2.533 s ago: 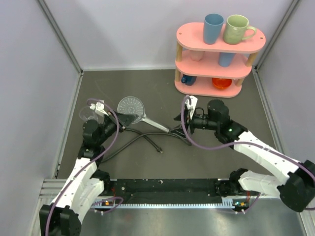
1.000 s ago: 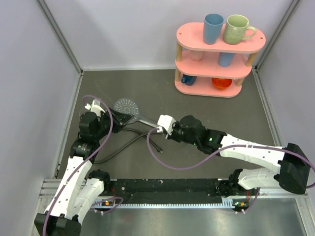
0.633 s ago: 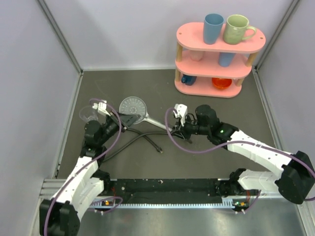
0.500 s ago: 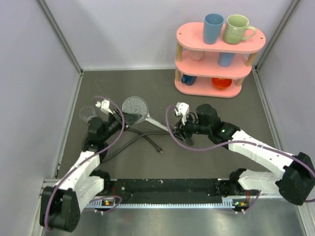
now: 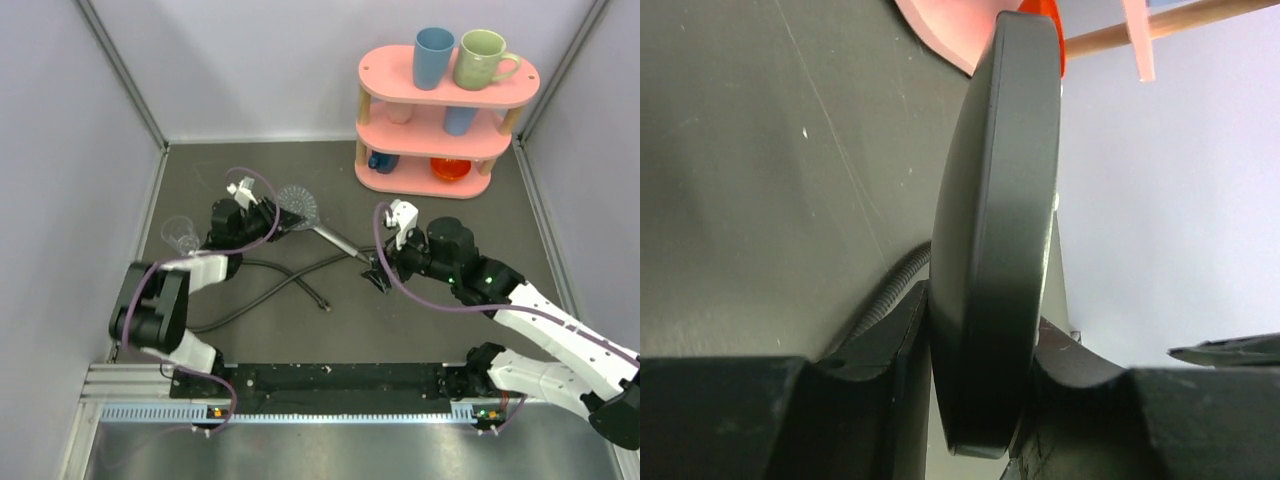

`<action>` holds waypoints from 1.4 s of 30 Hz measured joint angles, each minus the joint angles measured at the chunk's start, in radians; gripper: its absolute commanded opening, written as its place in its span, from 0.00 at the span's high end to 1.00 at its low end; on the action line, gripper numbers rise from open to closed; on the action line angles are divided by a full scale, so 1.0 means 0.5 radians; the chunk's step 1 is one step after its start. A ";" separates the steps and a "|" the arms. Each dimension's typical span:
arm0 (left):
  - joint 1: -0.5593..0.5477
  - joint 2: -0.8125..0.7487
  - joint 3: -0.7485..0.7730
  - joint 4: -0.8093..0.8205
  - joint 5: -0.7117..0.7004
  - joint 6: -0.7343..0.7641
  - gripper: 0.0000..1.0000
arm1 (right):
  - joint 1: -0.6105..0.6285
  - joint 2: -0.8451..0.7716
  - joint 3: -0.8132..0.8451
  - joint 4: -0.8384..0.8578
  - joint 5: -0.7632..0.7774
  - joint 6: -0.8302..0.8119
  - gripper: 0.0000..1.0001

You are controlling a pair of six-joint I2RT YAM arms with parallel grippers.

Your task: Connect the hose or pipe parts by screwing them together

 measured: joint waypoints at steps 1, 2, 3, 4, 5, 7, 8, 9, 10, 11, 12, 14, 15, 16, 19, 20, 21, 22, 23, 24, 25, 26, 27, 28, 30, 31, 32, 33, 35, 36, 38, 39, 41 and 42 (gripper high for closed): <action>-0.003 0.129 0.063 0.053 0.025 -0.009 1.00 | 0.000 -0.026 0.000 -0.016 0.042 0.027 0.01; -0.004 0.217 0.108 0.082 0.041 -0.021 1.00 | 0.000 -0.043 -0.001 -0.023 0.072 0.043 0.01; -0.004 0.329 0.161 0.117 0.067 -0.048 1.00 | 0.000 -0.069 -0.002 -0.034 0.111 0.062 0.01; -0.004 0.413 0.203 0.158 0.089 -0.064 1.00 | 0.000 -0.091 -0.002 -0.046 0.139 0.078 0.01; -0.004 0.513 0.254 0.191 0.118 -0.090 1.00 | 0.000 -0.118 -0.002 -0.063 0.171 0.097 0.01; -0.004 0.678 0.347 0.208 0.163 -0.115 1.00 | 0.000 -0.176 -0.002 -0.105 0.220 0.127 0.01; -0.005 0.737 0.380 0.201 0.173 -0.116 1.00 | 0.000 -0.200 -0.001 -0.130 0.233 0.140 0.01; -0.006 0.781 0.407 0.182 0.179 -0.113 0.91 | 0.000 -0.220 0.002 -0.155 0.247 0.153 0.01; -0.007 0.812 0.429 0.154 0.186 -0.106 0.88 | 0.000 -0.240 0.002 -0.174 0.259 0.166 0.01; -0.008 0.832 0.443 0.130 0.189 -0.101 0.86 | 0.000 -0.256 0.002 -0.195 0.268 0.174 0.01; -0.008 0.845 0.456 0.098 0.191 -0.092 0.83 | 0.000 -0.277 0.005 -0.220 0.280 0.185 0.01; -0.010 0.865 0.479 0.040 0.195 -0.069 0.71 | 0.000 -0.314 0.017 -0.253 0.301 0.195 0.01; -0.010 0.870 0.490 0.011 0.195 -0.053 0.68 | 0.000 -0.335 0.027 -0.276 0.309 0.199 0.01; -0.010 0.872 0.497 -0.027 0.192 -0.040 0.66 | 0.000 -0.358 0.032 -0.287 0.324 0.200 0.01; -0.010 0.874 0.520 -0.118 0.190 0.000 0.61 | 0.000 -0.408 0.047 -0.307 0.367 0.200 0.01; -0.010 0.879 0.527 -0.138 0.192 0.006 0.49 | 0.000 -0.416 0.054 -0.317 0.382 0.200 0.01; -0.010 0.887 0.533 -0.153 0.194 0.010 0.45 | 0.000 -0.422 0.063 -0.327 0.396 0.200 0.01; -0.010 0.893 0.536 -0.160 0.200 0.017 0.41 | 0.000 -0.425 0.066 -0.328 0.402 0.200 0.01; -0.010 0.896 0.537 -0.173 0.205 0.021 0.36 | 0.000 -0.426 0.066 -0.334 0.402 0.200 0.01; -0.010 0.896 0.537 -0.193 0.203 0.022 0.34 | 0.000 -0.427 0.067 -0.344 0.400 0.201 0.01; -0.010 0.896 0.537 -0.206 0.203 0.028 0.32 | 0.000 -0.426 0.067 -0.356 0.396 0.202 0.01; -0.010 0.896 0.537 -0.218 0.201 0.022 0.30 | 0.000 -0.426 0.072 -0.378 0.394 0.207 0.01; -0.010 0.896 0.537 -0.230 0.198 0.021 0.25 | 0.000 -0.426 0.080 -0.392 0.393 0.213 0.01; -0.010 0.896 0.537 -0.243 0.198 0.021 0.24 | 0.000 -0.426 0.090 -0.410 0.393 0.217 0.01; -0.010 0.891 0.535 -0.262 0.197 0.014 0.16 | 0.000 -0.427 0.111 -0.426 0.394 0.222 0.01; -0.010 0.879 0.534 -0.293 0.194 0.011 0.16 | 0.000 -0.427 0.125 -0.438 0.396 0.225 0.01; -0.010 0.862 0.534 -0.325 0.187 0.024 0.14 | 0.000 -0.428 0.137 -0.449 0.397 0.232 0.01; -0.010 0.828 0.535 -0.403 0.169 0.043 0.14 | 0.000 -0.430 0.146 -0.459 0.396 0.238 0.01; -0.010 0.733 0.539 -0.581 0.114 0.118 0.06 | 0.000 -0.442 0.156 -0.472 0.394 0.255 0.01; -0.010 0.675 0.549 -0.690 0.069 0.172 0.02 | 0.000 -0.450 0.156 -0.478 0.388 0.268 0.01; -0.010 0.558 0.591 -0.914 -0.018 0.292 0.01 | 0.000 -0.470 0.156 -0.504 0.371 0.290 0.01; -0.011 0.494 0.626 -1.038 -0.076 0.357 0.01 | 0.000 -0.481 0.156 -0.517 0.369 0.307 0.01; -0.011 0.359 0.700 -1.248 -0.173 0.493 0.01 | 0.000 -0.507 0.157 -0.542 0.369 0.346 0.01; -0.014 0.286 0.731 -1.326 -0.217 0.552 0.01 | -0.001 -0.521 0.158 -0.562 0.354 0.363 0.01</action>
